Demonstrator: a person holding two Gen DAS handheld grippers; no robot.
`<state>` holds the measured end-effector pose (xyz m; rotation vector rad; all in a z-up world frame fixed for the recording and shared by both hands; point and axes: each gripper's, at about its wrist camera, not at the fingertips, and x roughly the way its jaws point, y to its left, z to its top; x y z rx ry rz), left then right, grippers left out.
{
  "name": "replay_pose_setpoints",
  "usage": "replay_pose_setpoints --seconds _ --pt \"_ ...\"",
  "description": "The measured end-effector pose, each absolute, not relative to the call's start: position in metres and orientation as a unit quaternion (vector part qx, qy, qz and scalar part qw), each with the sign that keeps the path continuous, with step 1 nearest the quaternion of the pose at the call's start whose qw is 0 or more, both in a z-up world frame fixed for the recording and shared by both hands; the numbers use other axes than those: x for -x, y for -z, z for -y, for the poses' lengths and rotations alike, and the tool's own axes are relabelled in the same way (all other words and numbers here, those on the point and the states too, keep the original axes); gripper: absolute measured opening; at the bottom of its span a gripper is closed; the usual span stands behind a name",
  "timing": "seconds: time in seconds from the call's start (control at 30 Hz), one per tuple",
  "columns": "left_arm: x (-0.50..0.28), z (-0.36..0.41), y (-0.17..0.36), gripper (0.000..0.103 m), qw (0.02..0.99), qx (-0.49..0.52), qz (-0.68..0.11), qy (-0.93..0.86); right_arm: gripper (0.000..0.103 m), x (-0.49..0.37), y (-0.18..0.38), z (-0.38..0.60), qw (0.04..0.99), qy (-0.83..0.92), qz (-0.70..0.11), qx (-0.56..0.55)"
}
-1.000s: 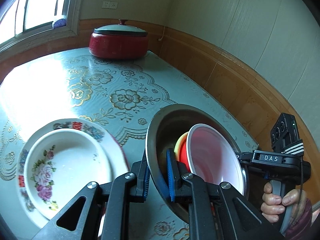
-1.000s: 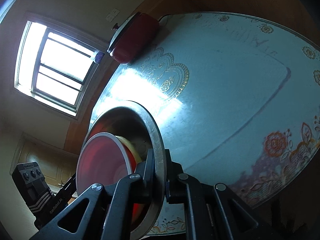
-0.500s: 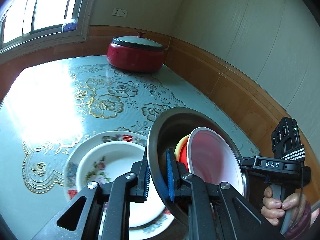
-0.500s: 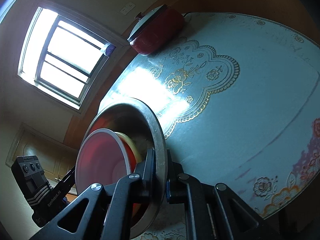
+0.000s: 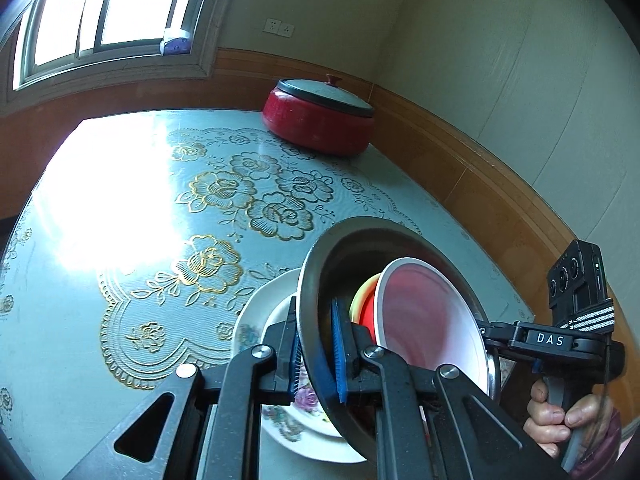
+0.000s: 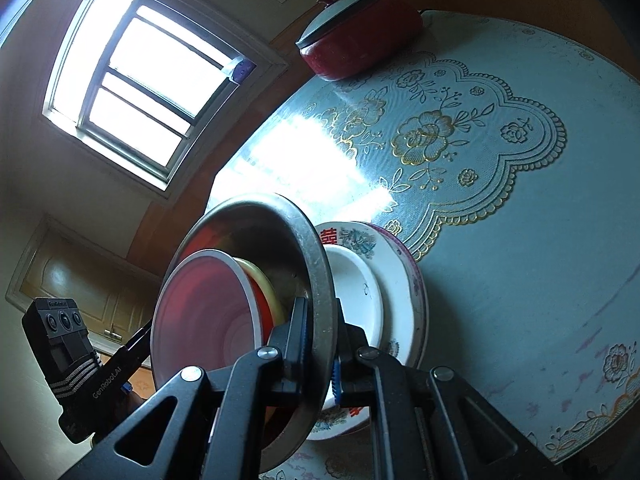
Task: Organize plates and bowls
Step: 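Carry the steel bowl over the plate stack and lower it onto the pink-rose bowl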
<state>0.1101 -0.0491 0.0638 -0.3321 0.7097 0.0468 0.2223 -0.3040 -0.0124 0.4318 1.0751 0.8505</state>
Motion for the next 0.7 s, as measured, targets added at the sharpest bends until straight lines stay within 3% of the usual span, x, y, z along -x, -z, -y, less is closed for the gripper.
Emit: replay_pose_setpoints --seconds 0.7 --pt "-0.149 0.012 -0.009 0.012 0.884 0.172 -0.433 0.033 0.009 -0.224 0.031 0.278 0.787 -0.304 -0.503 -0.186"
